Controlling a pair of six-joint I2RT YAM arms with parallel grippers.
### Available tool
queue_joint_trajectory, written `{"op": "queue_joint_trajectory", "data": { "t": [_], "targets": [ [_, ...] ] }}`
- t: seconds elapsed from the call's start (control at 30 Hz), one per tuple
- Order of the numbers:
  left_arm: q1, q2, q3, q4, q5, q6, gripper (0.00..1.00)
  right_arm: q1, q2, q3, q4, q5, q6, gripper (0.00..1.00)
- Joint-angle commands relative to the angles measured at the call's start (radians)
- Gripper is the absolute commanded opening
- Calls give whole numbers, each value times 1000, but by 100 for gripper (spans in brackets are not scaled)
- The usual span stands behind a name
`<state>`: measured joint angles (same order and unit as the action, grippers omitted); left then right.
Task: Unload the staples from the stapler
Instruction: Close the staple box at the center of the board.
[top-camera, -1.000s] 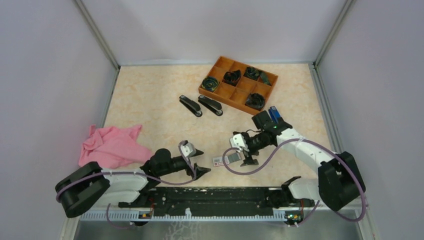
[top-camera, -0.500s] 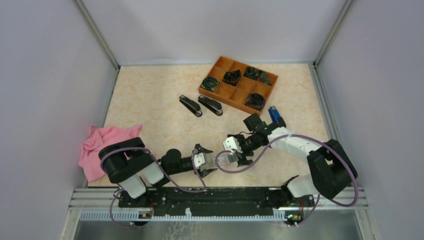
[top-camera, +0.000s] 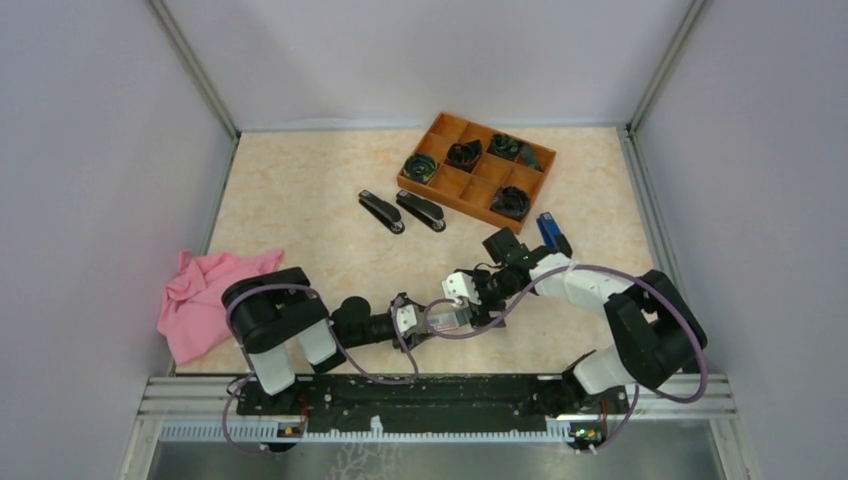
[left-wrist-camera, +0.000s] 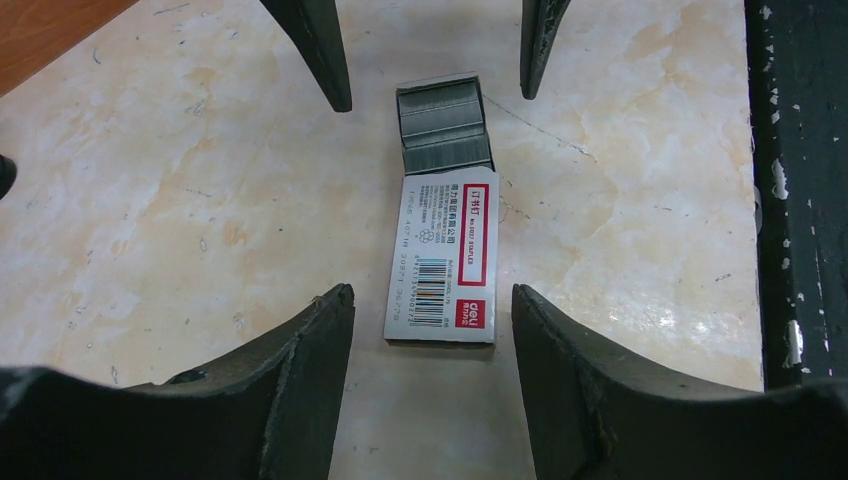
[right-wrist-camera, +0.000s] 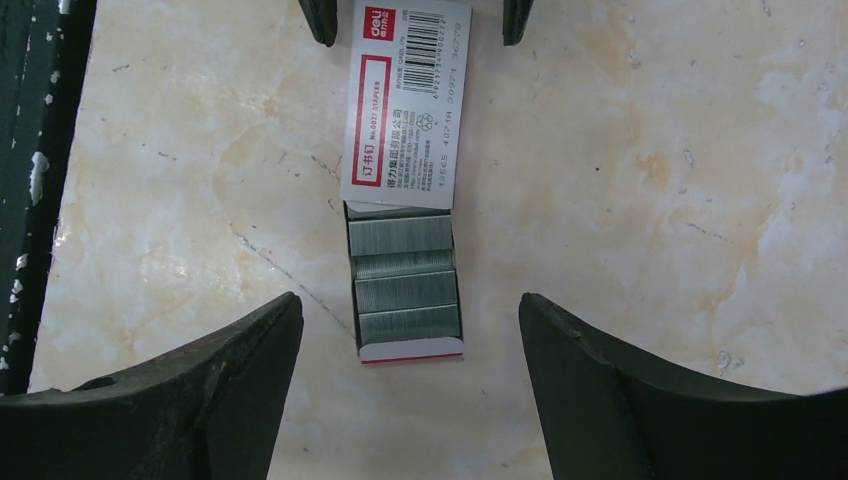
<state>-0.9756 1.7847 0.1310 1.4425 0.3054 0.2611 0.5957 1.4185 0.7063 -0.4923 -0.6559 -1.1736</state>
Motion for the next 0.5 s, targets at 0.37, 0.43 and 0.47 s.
{"op": "queue_joint_trajectory", "data": {
  "t": [0.37,0.43,0.47],
  "targets": [
    [-5,93,7,63,32,-63,57,18,42,22,38,30,66,67],
    [-5,97,3,66,28,-69,56,21,49,24,42,37,74,64],
    [-4,99,2,66,28,-72,55,21,53,25,42,40,75,63]
  ]
}}
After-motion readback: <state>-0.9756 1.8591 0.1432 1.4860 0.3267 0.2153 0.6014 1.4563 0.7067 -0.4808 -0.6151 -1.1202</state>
